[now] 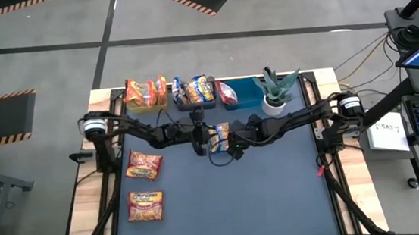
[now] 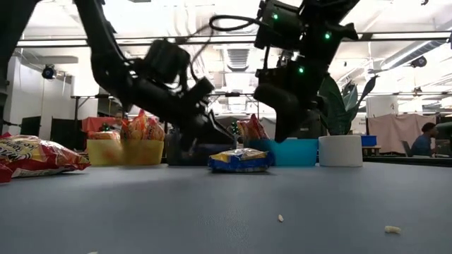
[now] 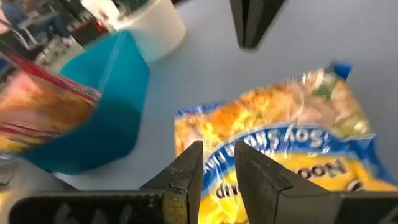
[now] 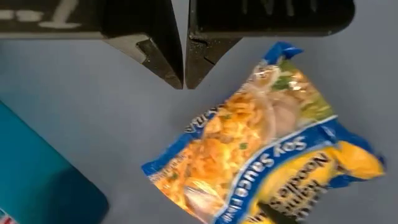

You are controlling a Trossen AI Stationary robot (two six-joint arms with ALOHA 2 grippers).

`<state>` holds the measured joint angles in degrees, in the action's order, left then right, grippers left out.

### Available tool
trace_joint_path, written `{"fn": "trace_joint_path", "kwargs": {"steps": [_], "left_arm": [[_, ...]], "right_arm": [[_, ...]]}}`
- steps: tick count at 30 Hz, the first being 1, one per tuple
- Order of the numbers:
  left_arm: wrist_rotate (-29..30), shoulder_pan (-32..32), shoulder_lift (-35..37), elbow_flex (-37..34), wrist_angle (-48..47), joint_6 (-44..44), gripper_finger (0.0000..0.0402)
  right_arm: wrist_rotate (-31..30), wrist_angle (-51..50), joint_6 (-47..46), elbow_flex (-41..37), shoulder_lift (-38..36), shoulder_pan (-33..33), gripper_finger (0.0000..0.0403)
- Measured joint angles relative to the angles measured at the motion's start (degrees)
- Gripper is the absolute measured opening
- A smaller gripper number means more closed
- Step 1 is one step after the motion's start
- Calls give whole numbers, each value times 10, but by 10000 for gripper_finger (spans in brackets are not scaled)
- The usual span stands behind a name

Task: Sort Maruchan noodles
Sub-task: Put the blue noodle pack into the black bin

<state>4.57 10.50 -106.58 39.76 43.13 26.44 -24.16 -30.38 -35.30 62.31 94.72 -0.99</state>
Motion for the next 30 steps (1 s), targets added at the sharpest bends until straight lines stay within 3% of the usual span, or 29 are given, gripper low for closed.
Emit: {"fn": "trace_joint_path", "kwargs": {"steps": [5, 9, 15, 19, 25, 30], "left_arm": [[-3, 0, -29, 25, -37, 0, 75], [-10, 0, -2, 30, -108, 0, 75], [-153, -1, 65, 24, -227, -6, 75], [-163, 1, 112, 23, -300, -11, 75], [-166, 0, 179, 6, -373, -19, 75], [-233, 2, 192, -12, -378, -21, 75]], "right_arm": [[2, 7, -8, -7, 0, 0, 9], [20, 7, -13, -7, -2, -1, 9], [36, 21, -16, -7, -12, -1, 9], [41, 55, -19, -7, -23, -1, 9], [140, 60, -74, -7, -35, 12, 13], [232, 79, -88, -7, -36, 23, 51]]}}
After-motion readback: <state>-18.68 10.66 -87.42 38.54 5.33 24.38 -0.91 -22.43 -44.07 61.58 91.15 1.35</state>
